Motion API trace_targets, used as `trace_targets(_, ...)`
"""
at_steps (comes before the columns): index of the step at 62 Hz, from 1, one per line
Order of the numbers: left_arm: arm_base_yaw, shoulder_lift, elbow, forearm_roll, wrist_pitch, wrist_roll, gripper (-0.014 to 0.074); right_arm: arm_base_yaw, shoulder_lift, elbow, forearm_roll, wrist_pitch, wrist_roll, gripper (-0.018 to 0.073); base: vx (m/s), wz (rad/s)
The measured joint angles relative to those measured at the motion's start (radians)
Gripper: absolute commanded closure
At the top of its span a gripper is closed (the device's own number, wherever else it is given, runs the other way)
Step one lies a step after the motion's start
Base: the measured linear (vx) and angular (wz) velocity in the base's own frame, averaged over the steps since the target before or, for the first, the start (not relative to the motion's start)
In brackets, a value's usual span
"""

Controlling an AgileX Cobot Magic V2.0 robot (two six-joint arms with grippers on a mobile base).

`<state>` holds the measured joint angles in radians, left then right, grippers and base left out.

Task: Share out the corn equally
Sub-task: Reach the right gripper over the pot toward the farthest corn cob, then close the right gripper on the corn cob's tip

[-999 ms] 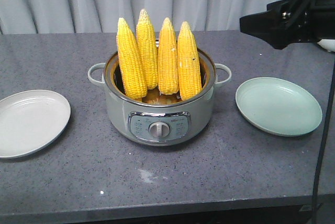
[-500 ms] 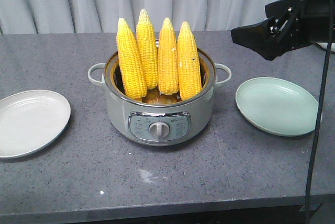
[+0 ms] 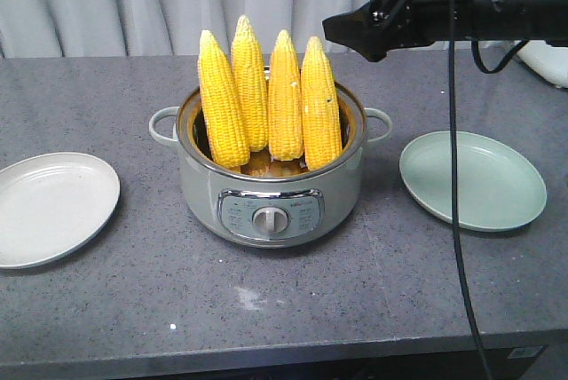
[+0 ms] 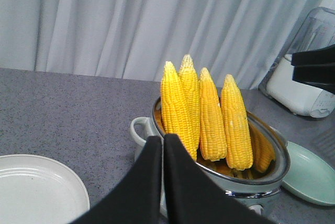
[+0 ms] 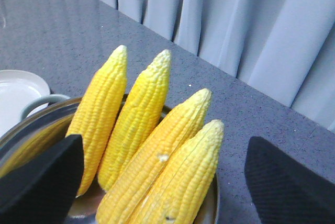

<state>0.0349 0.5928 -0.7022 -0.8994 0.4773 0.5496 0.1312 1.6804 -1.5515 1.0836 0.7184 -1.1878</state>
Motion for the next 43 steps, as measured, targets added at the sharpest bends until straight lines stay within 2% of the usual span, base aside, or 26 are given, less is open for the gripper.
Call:
trace_targets(6,0.0,0.0,0.0,0.0,0.002,0.0,0.0593,0.001,0.084,-0.072,-0.015,-0.006,0.066,-0.0036,0.0,0.0)
trace_targets(19,0.0,0.0,0.0,0.0,0.003,0.0,0.0593,0.001,0.213,-0.177,-0.021,0.023,0.124,-0.0036,0.0,0.0)
trace_targets(43,0.0,0.0,0.0,0.0,0.007,0.001,0.0593,0.004,0.324,-0.24,-0.001,0.033,0.145,-0.0036,0.0,0.0)
